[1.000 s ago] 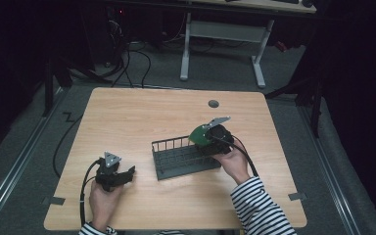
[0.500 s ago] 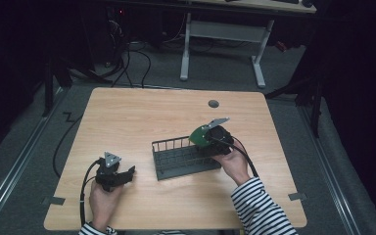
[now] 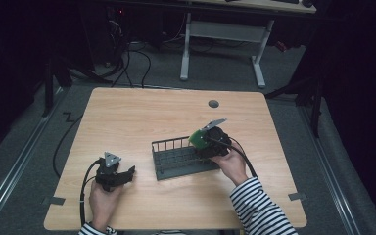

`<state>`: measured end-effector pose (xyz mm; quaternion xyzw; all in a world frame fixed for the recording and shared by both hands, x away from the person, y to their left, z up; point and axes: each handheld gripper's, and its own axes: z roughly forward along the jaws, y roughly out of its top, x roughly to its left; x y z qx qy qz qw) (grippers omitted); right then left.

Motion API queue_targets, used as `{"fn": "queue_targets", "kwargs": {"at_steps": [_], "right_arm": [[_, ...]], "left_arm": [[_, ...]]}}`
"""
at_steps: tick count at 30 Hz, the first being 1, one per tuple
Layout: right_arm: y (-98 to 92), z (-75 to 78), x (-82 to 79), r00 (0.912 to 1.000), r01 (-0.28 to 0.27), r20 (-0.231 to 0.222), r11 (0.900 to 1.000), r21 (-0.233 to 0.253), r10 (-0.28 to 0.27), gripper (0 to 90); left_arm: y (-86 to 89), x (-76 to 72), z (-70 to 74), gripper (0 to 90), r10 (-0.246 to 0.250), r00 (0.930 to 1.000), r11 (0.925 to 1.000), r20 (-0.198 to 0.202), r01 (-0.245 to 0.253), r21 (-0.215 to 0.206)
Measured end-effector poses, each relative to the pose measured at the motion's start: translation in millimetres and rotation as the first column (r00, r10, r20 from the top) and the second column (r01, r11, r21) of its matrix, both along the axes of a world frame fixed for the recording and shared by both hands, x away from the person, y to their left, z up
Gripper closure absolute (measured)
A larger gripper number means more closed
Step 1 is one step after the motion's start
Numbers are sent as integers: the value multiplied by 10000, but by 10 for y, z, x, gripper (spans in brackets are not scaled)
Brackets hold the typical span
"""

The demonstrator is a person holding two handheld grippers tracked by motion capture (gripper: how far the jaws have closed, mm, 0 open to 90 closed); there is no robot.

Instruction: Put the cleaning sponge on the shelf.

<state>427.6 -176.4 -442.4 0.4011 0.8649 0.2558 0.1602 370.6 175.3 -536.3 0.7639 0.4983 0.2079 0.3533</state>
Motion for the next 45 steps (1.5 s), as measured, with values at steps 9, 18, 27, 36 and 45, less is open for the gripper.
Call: {"fn": "queue_targets", "kwargs": {"at_steps": [9,18,27,36,45], "right_arm": [[-54,-35,-23,9996,145,-232,9994,304,-138,234],[-158,70,-76,9997,158,173,9967,793,-173,212],[-305,198,-200,9972,199,690,9902,1381,-296,213],[-551,253,-332,9920,548,1015,9808,1869,-747,214],[-807,334,-421,9808,987,1426,9691,2259,-1331,231]], "left_arm": [[-6,-1,0,306,12,10000,10000,6,-12,45],[-6,1,0,306,13,10000,10000,8,-13,25],[-12,0,-1,303,20,10000,10000,14,-21,70],[-13,0,-1,304,17,10000,10000,14,-17,87],[-11,0,-1,305,13,10000,10000,12,-13,66]]}}
